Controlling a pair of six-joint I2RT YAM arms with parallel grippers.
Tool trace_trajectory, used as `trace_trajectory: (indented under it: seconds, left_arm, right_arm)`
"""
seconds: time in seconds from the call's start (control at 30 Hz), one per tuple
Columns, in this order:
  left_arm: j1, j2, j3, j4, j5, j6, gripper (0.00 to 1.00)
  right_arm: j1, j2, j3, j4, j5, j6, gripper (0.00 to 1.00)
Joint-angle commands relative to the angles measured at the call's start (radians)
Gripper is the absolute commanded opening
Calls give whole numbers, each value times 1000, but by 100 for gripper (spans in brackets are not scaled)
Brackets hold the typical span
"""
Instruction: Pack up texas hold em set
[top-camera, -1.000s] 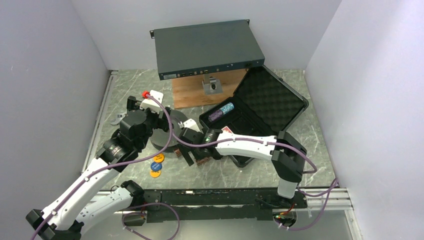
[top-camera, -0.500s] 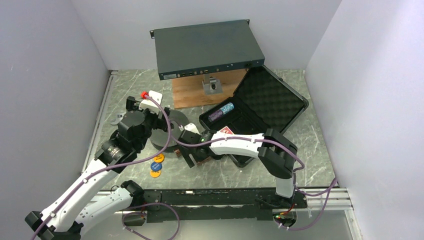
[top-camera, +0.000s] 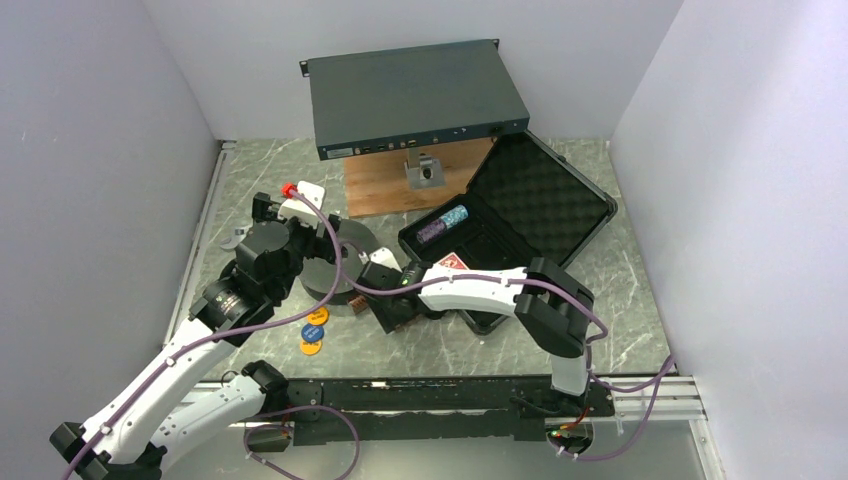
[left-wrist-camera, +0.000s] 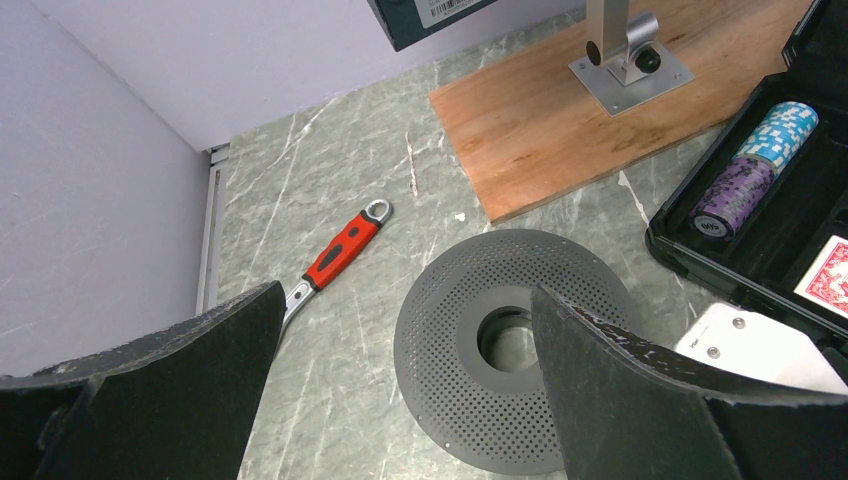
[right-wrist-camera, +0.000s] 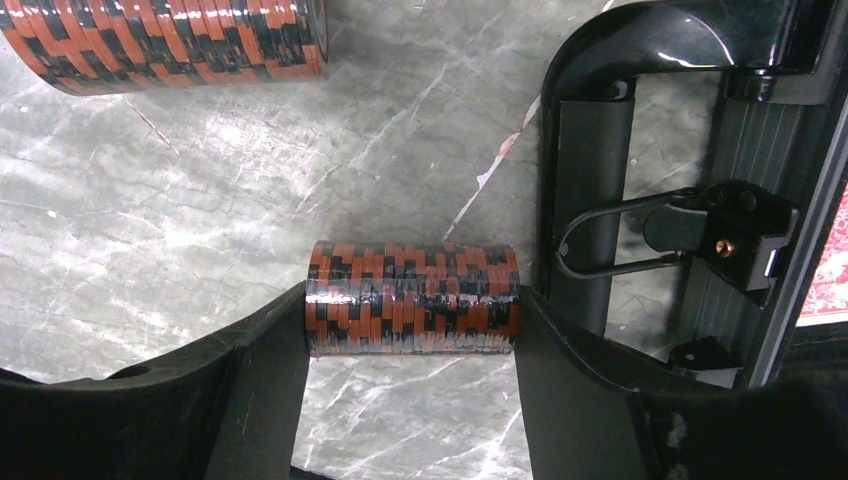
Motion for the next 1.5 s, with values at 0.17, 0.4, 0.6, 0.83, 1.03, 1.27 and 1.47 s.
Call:
trace_trajectory:
  seconds: [0.17,0.4,0.6,0.83,1.03,1.27,1.47]
  left_arm:
    - [-3,-7,11,29,2,-8,100]
    - [-3,-4,9,31,3,-7,100]
    - [-2,7,8,35,0,-5,100]
    - [-3,7,8,35,3,-5,100]
    - [-3,-7,6,40,-2,-7,100]
    - [-3,-18,2,47,-15,-12,100]
    - [-3,-20,-4,58,-40,-9,100]
  right_arm:
    - [-3,-147,62,-25,104,-77,48]
    - [-14,-188,114,-47,185,-191,50]
    - [-60,-235,78,21,200,-277,52]
    - [-173,-354,-68,232,197,-404,45]
    - [-261,-486,-239,470,172,-566,46]
    - [-354,-519,-322,604,125,-657,47]
    - [-494,-475,-323,629,7,-658,37]
